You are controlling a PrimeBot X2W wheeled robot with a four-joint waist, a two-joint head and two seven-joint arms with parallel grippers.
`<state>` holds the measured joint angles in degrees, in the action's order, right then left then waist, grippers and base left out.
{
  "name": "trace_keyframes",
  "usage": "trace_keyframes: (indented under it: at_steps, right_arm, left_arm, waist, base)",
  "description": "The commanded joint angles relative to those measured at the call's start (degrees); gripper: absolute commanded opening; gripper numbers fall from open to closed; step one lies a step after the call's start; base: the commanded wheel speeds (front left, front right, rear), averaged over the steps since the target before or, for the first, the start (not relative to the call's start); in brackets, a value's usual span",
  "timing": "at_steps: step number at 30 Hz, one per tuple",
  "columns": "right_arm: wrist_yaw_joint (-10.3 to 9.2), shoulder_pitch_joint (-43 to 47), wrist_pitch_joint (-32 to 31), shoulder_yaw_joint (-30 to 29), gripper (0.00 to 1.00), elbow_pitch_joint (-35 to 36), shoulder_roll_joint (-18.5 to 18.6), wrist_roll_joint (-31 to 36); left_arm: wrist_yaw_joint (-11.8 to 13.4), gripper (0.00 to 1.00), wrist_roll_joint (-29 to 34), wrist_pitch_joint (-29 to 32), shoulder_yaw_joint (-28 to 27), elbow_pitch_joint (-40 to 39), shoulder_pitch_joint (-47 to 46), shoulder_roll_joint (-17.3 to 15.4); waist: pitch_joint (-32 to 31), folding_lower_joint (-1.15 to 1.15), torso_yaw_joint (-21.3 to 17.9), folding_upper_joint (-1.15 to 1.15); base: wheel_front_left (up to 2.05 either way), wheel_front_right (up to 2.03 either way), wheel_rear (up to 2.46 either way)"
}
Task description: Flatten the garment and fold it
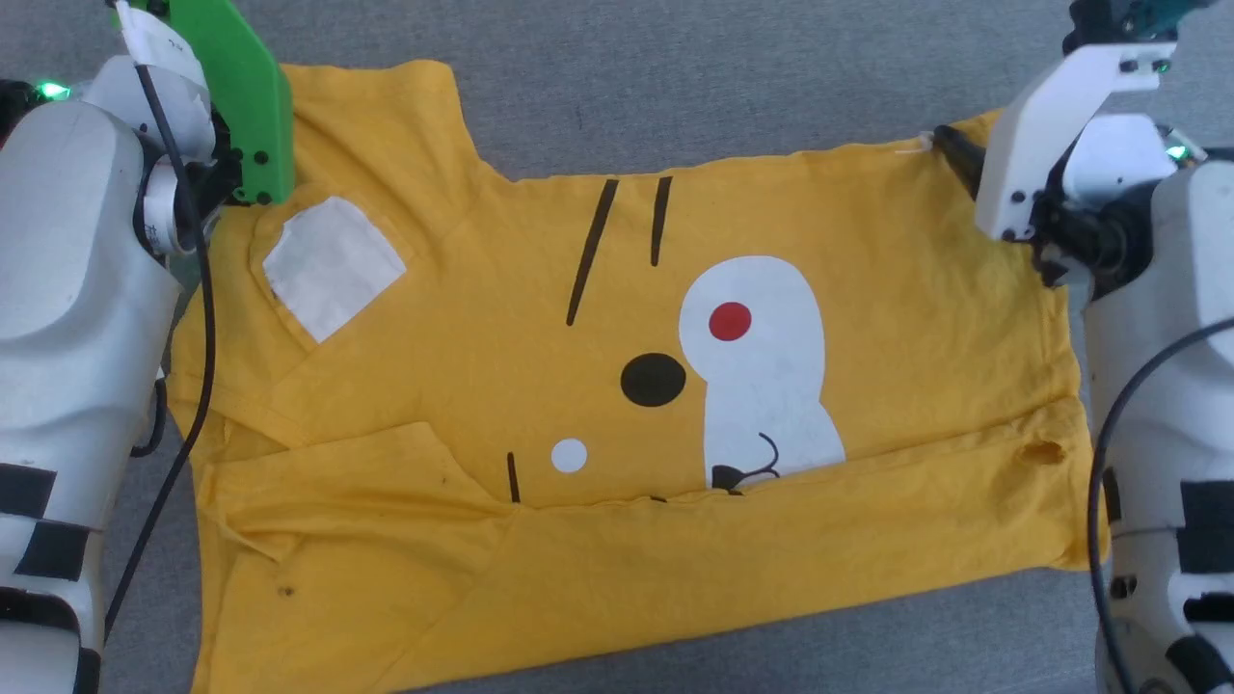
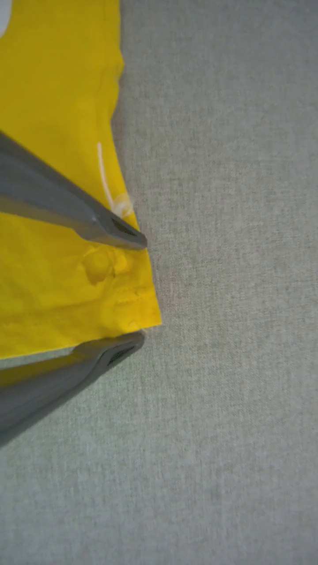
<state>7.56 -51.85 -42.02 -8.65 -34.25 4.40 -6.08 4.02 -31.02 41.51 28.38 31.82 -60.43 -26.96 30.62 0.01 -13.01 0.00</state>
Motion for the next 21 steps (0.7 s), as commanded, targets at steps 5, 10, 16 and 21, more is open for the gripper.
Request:
trace_keyframes:
  at_steps: [5, 10, 16, 21]
  right_arm:
    - [-0.08, -2.50, -4.55, -2.46, 0.00, -2.75, -0.75, 5.74]
    - [-0.08, -1.18, -0.44, -2.58, 0.00, -1.47, -1.05, 6.23]
    - [-0.08, 5.36, 13.39, 0.05, 0.00, 0.68, -1.08, 3.50]
    - [-0.08, 12.77, 26.34, 2.81, 0.00, 2.27, -0.14, 0.97]
  left_arm:
    - [-0.51, 0.00, -0.87, -1.03, 0.28, 0.08, 0.91, 0.00]
    - [-0.64, 0.00, -0.57, -7.63, -0.60, -1.18, 2.36, -0.29]
    - [-1.91, 0.00, -1.87, -24.72, -3.80, -5.42, 10.37, -0.55]
    - [-0.95, 0.00, -3.80, -36.28, -6.65, -9.50, 20.18, 0.45]
  waist:
    - [0.49, -0.01, 1.29, 0.00]
    - [-1.01, -0.01, 1.12, 0.00]
    - [-6.15, -0.01, 1.29, 0.00]
    - [-11.84, -0.01, 2.29, 0.00]
  base:
    - [0.00, 0.00, 0.00]
    - [0.00, 0.00, 0.00]
    - [0.00, 0.00, 0.00]
    - [0.00, 0.00, 0.00]
